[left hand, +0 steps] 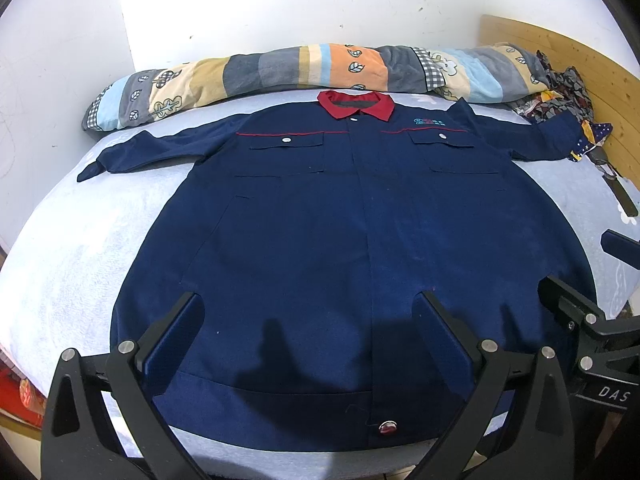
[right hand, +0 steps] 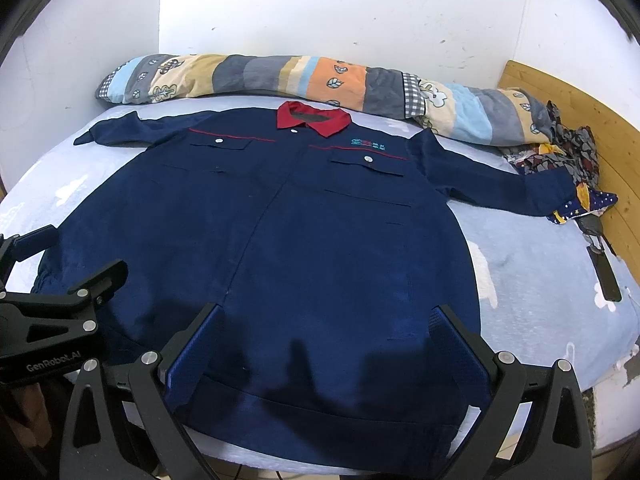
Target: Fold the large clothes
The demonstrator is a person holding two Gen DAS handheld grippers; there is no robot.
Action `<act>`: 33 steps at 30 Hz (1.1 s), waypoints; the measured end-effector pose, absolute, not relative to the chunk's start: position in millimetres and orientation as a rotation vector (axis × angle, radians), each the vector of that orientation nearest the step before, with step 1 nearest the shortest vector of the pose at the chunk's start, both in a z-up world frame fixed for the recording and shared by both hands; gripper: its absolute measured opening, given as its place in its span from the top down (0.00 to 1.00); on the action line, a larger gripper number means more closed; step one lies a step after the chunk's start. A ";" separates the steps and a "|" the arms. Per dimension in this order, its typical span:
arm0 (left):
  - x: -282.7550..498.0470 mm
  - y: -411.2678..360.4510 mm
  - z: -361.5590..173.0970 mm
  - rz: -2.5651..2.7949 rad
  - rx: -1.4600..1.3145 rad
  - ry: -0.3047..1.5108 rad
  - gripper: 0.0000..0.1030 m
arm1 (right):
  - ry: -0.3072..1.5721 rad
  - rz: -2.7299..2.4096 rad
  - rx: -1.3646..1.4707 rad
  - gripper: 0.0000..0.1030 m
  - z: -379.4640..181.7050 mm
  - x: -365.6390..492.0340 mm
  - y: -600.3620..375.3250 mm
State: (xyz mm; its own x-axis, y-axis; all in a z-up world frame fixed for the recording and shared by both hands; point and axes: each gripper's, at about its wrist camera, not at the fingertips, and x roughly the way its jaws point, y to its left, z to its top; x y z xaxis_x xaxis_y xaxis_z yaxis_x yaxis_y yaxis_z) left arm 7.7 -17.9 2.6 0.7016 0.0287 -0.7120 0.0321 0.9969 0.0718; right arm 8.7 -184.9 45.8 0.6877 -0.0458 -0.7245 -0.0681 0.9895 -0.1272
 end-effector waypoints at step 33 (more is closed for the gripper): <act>128.4 -47.0 9.7 -0.113 0.044 0.800 0.00 | 0.695 -0.329 0.772 0.67 84.1 195.0 -679.2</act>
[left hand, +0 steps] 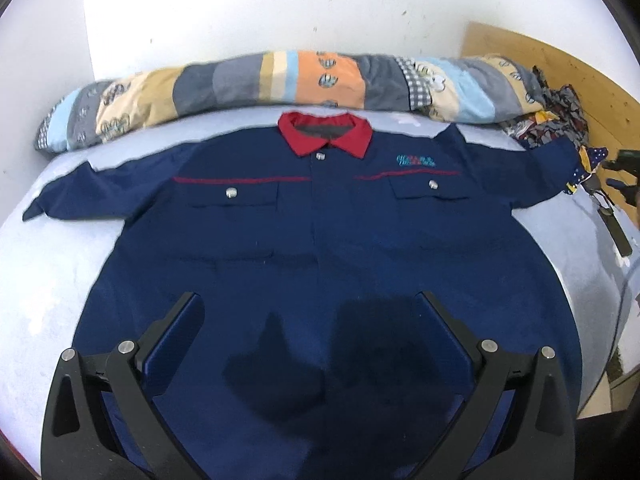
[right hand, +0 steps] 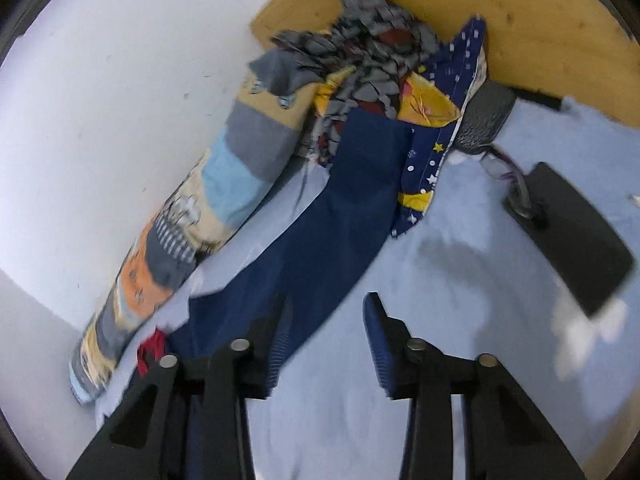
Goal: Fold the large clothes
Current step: 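Reach the right tool to the sleeve cuff and close on it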
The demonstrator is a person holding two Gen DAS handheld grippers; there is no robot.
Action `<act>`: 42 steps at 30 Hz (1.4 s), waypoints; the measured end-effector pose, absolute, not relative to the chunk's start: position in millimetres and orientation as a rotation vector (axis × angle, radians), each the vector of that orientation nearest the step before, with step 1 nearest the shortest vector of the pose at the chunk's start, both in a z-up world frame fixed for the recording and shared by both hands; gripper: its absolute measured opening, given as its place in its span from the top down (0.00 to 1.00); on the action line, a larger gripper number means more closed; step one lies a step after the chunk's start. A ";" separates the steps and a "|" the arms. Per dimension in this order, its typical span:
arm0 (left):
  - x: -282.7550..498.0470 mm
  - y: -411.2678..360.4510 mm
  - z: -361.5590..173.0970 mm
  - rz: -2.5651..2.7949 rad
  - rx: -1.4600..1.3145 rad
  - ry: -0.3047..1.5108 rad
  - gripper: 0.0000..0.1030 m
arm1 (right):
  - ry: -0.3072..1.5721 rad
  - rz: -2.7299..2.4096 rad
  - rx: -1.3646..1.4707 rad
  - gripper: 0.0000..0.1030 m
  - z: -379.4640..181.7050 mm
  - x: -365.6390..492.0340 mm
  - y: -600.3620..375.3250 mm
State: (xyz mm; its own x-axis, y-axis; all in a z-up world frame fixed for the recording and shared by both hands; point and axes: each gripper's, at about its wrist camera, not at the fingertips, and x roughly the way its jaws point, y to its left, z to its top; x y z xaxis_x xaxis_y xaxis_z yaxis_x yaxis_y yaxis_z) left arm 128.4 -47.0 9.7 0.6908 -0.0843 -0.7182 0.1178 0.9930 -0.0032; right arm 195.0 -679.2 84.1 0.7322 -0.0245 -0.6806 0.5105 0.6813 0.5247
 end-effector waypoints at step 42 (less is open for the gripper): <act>136.7 -56.2 -12.2 -0.132 0.052 0.907 0.00 | 0.483 -0.351 0.648 0.97 124.2 283.5 -714.9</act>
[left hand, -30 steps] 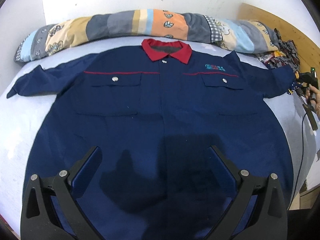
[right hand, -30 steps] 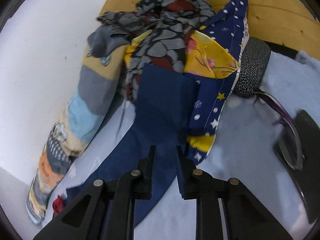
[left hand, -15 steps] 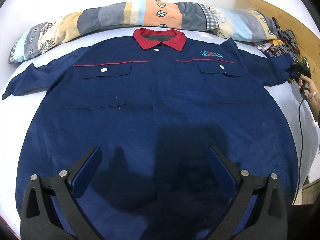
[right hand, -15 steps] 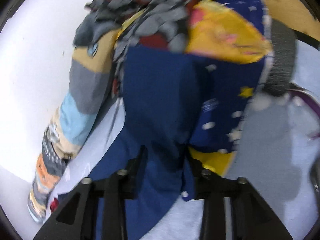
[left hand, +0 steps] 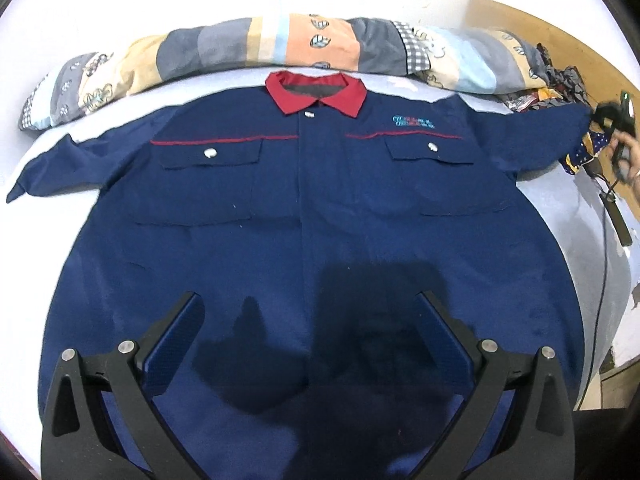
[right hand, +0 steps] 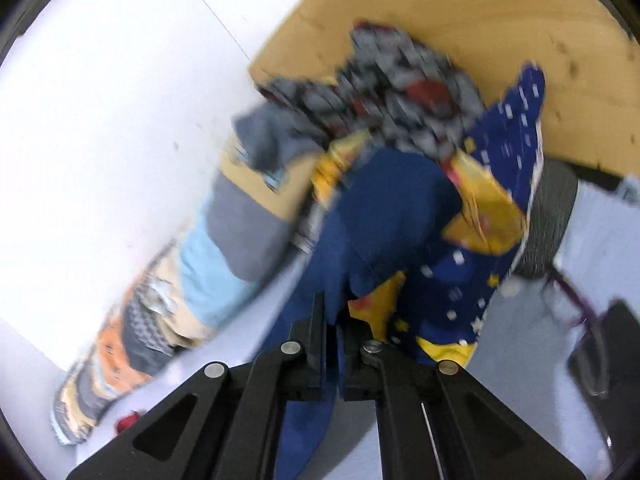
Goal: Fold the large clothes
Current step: 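Reach the right tool to the sleeve cuff and close on it, then lift the held sleeve with the right tool and swing it over the shirt front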
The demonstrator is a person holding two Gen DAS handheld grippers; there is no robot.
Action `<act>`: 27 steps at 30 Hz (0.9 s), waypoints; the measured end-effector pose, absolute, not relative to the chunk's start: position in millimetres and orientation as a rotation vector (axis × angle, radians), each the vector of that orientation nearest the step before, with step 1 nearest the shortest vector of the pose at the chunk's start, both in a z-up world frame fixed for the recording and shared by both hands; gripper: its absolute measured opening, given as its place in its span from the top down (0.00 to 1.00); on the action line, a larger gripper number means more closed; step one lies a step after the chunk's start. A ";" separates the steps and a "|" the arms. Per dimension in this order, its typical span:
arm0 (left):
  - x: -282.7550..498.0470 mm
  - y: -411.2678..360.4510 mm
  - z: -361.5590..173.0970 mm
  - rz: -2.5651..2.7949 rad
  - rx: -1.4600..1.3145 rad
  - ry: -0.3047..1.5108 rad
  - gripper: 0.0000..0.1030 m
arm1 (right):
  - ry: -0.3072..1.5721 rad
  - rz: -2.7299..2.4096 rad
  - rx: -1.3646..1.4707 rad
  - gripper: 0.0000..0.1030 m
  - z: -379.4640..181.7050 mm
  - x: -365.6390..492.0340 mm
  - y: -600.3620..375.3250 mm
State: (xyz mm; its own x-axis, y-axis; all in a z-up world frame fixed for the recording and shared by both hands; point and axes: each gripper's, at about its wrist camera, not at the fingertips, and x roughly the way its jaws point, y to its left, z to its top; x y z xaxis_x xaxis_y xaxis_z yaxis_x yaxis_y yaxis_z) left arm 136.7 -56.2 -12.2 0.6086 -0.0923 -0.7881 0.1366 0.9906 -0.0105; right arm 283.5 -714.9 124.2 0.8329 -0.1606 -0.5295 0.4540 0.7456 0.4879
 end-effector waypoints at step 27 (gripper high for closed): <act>85.7 64.1 35.6 -0.105 -0.132 0.773 0.00 | 0.644 0.332 0.047 0.96 259.5 300.0 -110.2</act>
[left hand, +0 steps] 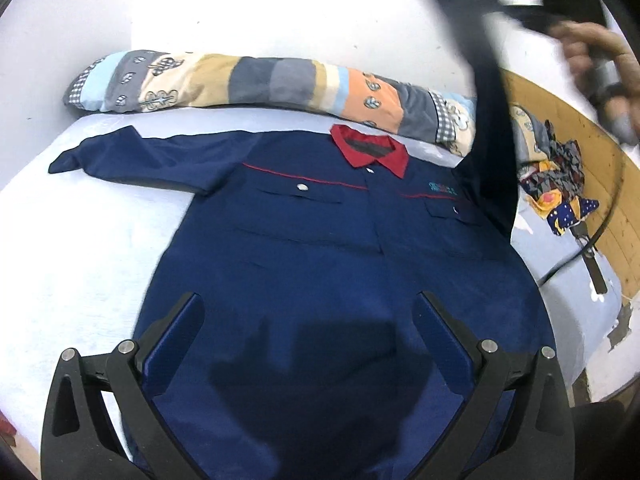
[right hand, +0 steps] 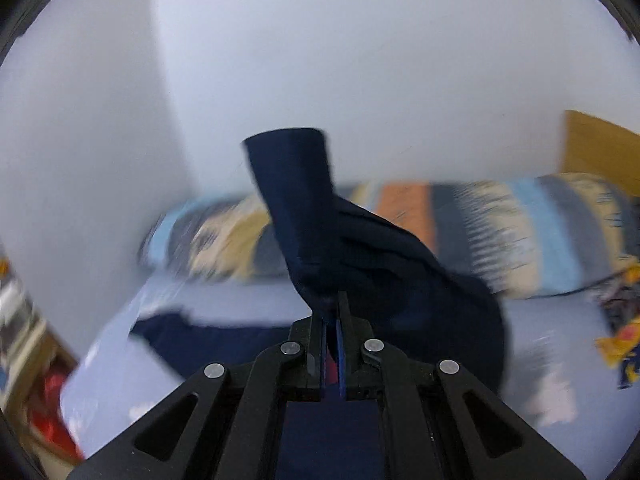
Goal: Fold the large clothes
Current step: 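Lift the held sleeve with the right tool and swing it over the shirt front, then lay the sleeve across the shirt front and open the right tool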
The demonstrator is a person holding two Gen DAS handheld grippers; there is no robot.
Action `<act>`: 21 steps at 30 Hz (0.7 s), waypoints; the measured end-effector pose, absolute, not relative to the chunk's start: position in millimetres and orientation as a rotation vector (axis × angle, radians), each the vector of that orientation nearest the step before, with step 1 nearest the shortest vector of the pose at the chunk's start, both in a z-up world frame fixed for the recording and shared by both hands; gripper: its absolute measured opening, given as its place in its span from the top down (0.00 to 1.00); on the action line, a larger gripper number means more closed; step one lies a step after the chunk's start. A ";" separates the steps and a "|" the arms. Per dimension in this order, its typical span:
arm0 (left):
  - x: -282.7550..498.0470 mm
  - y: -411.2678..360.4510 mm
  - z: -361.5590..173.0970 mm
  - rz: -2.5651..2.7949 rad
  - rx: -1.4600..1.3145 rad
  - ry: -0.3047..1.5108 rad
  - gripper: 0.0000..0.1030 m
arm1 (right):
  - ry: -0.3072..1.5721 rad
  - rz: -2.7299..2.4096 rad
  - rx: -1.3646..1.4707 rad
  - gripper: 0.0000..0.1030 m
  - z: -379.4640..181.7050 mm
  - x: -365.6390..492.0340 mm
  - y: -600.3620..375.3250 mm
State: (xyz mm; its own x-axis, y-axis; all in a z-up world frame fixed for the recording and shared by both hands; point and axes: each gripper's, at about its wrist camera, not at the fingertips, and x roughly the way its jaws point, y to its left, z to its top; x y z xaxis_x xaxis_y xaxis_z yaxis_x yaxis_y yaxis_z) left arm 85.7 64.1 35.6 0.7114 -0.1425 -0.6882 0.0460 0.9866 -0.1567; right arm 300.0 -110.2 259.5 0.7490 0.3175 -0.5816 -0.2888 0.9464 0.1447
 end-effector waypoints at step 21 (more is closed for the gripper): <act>79.2 128.2 39.7 -0.065 -0.316 0.753 0.00 | 0.951 0.545 -0.130 0.43 55.9 250.3 -1.9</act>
